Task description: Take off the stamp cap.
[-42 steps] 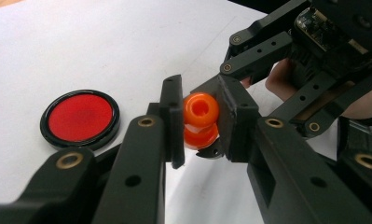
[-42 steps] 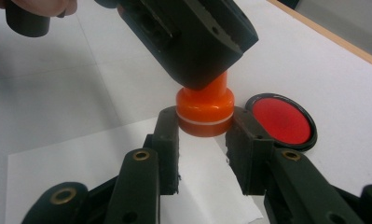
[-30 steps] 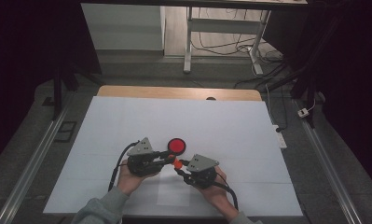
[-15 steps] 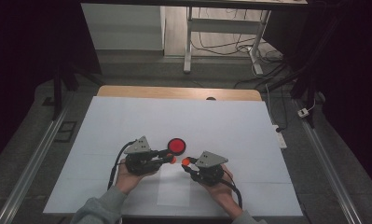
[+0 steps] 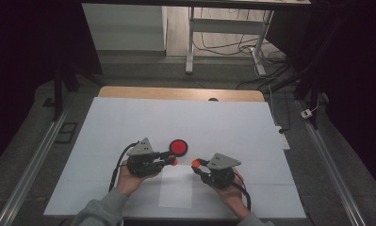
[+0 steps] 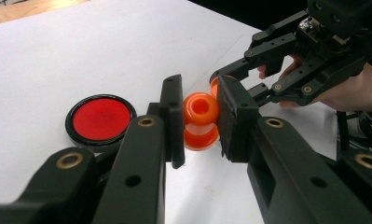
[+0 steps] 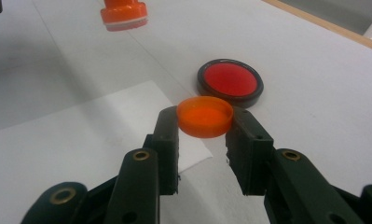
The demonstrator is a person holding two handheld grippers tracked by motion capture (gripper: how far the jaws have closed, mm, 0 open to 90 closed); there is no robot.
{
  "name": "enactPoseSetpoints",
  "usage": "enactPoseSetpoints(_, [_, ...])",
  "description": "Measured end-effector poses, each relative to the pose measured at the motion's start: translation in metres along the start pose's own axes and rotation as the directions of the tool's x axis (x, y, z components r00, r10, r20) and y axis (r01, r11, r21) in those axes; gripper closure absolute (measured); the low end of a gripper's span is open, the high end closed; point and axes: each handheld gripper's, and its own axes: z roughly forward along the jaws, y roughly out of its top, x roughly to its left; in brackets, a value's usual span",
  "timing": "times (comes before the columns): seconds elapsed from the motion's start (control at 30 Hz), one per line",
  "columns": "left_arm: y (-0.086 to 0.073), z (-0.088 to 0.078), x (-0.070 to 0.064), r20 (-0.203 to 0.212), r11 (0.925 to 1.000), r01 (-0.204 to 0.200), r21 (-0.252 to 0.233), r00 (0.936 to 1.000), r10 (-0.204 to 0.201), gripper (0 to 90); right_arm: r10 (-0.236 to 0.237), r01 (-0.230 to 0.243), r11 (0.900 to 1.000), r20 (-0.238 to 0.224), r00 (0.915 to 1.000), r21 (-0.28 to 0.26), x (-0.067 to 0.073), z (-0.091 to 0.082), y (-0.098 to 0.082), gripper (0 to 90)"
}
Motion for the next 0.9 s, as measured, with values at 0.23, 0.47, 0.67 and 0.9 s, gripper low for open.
enactPoseSetpoints(0.23, [-0.001, 0.000, 0.000, -0.015, 0.9999, -0.005, 0.009, 0.9999, 0.006, 72.9, 0.008, -0.008, 1.000, 0.018, 0.9998, 0.005, -0.005, -0.008, -0.006, 64.6])
enactPoseSetpoints(0.47, [-0.001, -0.002, 0.002, -0.021, 0.9999, -0.003, 0.012, 0.9998, 0.004, 72.9, 0.029, -0.029, 0.999, 0.051, 0.9983, 0.014, -0.013, -0.022, -0.014, 64.6])
enactPoseSetpoints(0.67, [-0.001, -0.002, 0.003, -0.027, 0.9998, -0.004, 0.017, 0.9996, 0.005, 72.8, 0.052, -0.053, 0.999, 0.072, 0.9961, 0.009, -0.022, -0.036, -0.023, 64.5])
enactPoseSetpoints(0.9, [-0.001, -0.002, 0.004, -0.033, 0.9999, -0.004, 0.017, 0.9994, 0.004, 72.8, 0.071, -0.070, 0.997, 0.088, 0.9936, -0.015, -0.034, -0.058, -0.033, 64.5])
